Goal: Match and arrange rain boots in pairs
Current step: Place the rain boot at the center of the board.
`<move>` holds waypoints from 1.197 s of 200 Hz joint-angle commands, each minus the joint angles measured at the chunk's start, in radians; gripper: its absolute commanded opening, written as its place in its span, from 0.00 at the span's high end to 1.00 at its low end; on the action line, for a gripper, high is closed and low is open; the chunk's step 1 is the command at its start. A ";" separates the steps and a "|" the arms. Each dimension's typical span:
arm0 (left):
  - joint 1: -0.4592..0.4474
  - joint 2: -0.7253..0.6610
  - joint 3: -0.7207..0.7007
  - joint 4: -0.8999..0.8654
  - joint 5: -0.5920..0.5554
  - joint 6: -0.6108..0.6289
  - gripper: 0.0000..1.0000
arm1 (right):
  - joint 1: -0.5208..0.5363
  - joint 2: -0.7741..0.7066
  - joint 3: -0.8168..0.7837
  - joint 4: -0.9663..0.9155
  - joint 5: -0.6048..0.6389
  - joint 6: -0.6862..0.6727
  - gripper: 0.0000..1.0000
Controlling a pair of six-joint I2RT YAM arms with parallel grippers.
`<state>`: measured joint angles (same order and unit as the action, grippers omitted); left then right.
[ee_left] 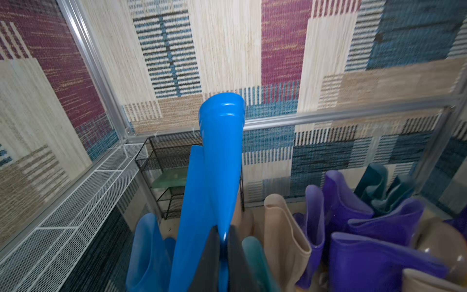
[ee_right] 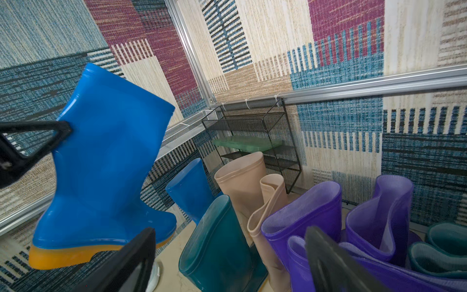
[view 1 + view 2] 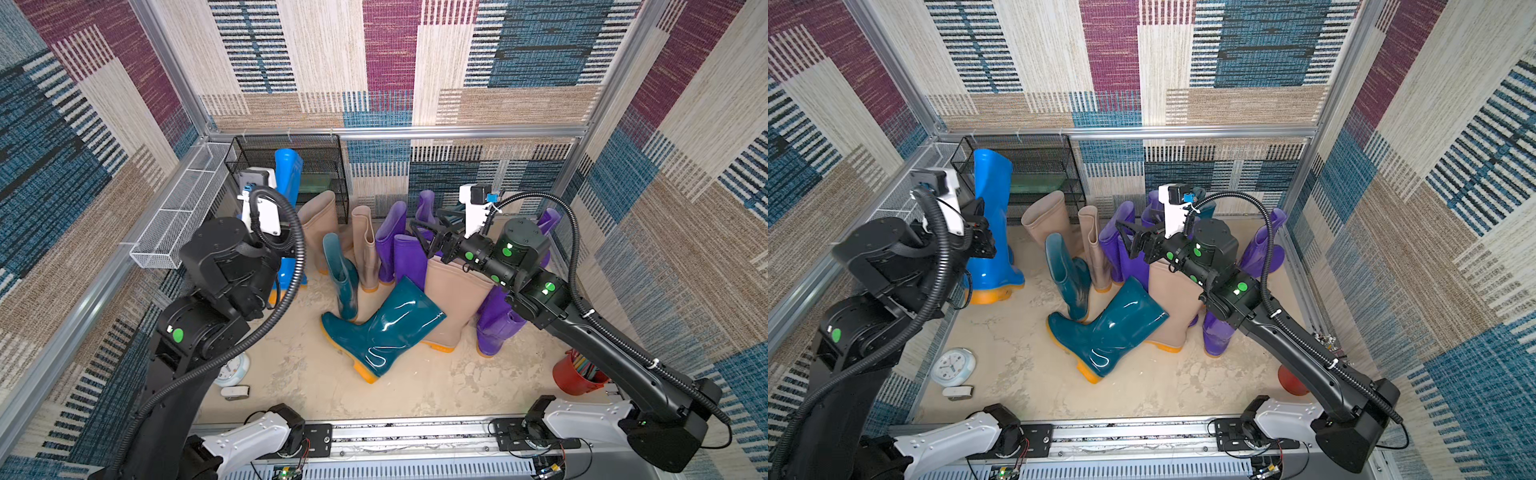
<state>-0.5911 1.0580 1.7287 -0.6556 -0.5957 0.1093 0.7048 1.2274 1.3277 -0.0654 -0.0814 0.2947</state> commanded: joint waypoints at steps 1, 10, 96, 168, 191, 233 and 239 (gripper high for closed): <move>0.004 -0.028 -0.062 0.100 -0.093 0.046 1.00 | -0.001 0.006 -0.019 0.018 -0.036 -0.002 0.05; 0.006 -0.030 -0.100 0.109 -0.108 0.038 1.00 | -0.001 0.010 -0.030 0.022 -0.042 0.004 0.05; 0.408 0.058 -0.289 0.195 0.218 -0.151 1.00 | -0.001 0.039 -0.067 0.014 -0.031 0.000 0.05; 0.570 0.246 -0.237 0.235 0.446 -0.170 1.00 | -0.037 0.175 0.001 0.027 -0.075 0.031 0.05; 0.586 0.278 -0.233 0.244 0.448 -0.174 1.00 | -0.058 0.221 0.036 -0.018 -0.095 0.065 0.04; 0.596 0.353 -0.188 0.261 0.456 -0.169 1.00 | -0.110 0.242 0.043 -0.055 -0.111 0.068 0.03; 0.595 0.357 -0.184 0.270 0.455 -0.168 1.00 | -0.118 0.242 0.040 -0.054 -0.113 0.069 0.03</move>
<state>0.0021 1.4086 1.5162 -0.4953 -0.1520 -0.0521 0.6090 1.4677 1.3674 -0.1074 -0.1764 0.3542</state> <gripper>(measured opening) 0.082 0.966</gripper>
